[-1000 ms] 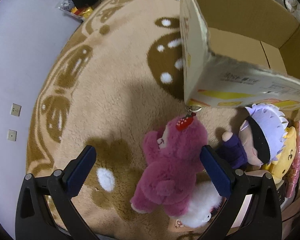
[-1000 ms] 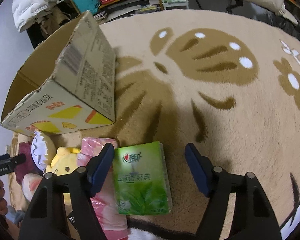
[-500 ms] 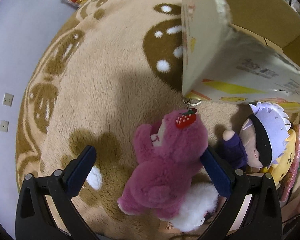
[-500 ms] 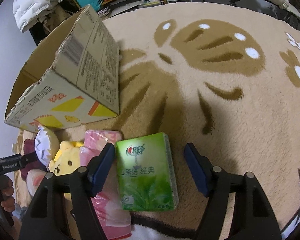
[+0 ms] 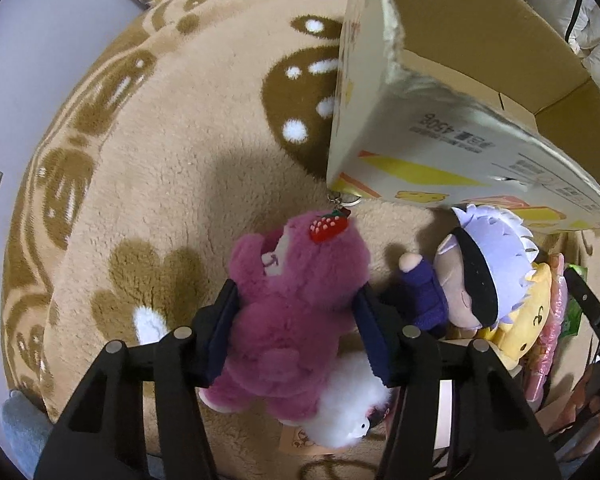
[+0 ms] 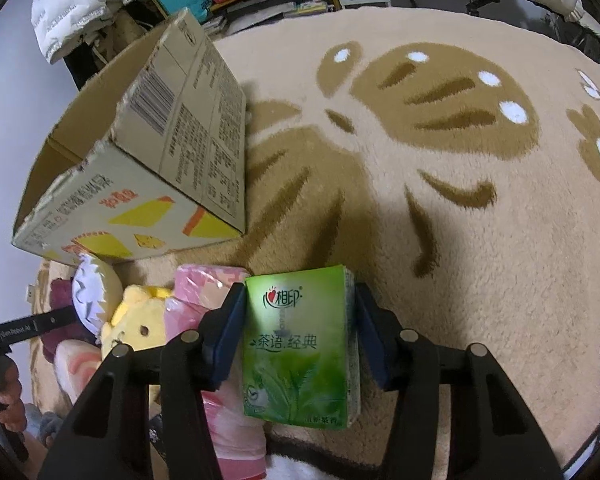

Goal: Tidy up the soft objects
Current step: 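Lift the pink bear with the left gripper while the right gripper lifts the green tissue pack over the box, then open the left gripper to drop the pink bear in the box while the right gripper drops the tissue pack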

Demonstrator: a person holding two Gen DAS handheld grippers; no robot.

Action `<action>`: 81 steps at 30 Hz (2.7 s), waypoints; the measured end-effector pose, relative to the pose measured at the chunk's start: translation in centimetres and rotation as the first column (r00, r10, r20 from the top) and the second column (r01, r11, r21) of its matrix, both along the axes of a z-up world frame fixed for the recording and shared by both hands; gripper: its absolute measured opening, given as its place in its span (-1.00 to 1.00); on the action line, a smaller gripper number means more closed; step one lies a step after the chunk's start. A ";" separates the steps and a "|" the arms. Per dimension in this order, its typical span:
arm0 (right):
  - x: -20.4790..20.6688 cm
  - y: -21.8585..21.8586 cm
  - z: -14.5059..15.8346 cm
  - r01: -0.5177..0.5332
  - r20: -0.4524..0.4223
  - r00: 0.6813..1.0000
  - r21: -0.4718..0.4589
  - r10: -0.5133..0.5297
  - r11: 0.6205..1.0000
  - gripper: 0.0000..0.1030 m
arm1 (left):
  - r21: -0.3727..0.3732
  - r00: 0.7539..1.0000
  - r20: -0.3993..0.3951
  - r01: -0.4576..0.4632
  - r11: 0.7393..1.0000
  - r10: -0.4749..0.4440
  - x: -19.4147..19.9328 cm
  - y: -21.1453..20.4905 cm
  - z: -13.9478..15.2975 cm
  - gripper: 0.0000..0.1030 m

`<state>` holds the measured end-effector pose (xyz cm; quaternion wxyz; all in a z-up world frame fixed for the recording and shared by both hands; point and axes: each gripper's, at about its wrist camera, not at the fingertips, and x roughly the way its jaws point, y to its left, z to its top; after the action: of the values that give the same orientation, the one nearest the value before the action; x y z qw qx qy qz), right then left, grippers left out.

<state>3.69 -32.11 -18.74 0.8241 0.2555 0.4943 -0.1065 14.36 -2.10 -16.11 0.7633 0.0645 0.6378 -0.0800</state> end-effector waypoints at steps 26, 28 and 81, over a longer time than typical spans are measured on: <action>-3.2 4.4 9.6 -0.093 0.404 0.904 -0.143 0.143 0.985 0.08 | -0.053 0.849 0.528 -0.006 0.999 0.033 -8.3 2.0 14.6 0.05; -3.3 4.9 10.3 -0.098 0.419 0.895 -0.155 0.155 0.983 0.08 | -0.060 0.819 0.572 0.000 0.998 0.035 -8.5 1.8 15.7 0.05; 9.3 7.1 10.7 -0.198 0.326 0.901 -0.279 0.287 0.940 0.10 | -0.009 0.841 0.505 0.229 0.973 -0.193 2.4 -8.0 10.0 0.09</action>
<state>13.02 -25.01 -8.04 0.9324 0.1056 0.3455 -0.0120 16.72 -10.06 -6.10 0.8908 0.1264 0.4036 -0.1661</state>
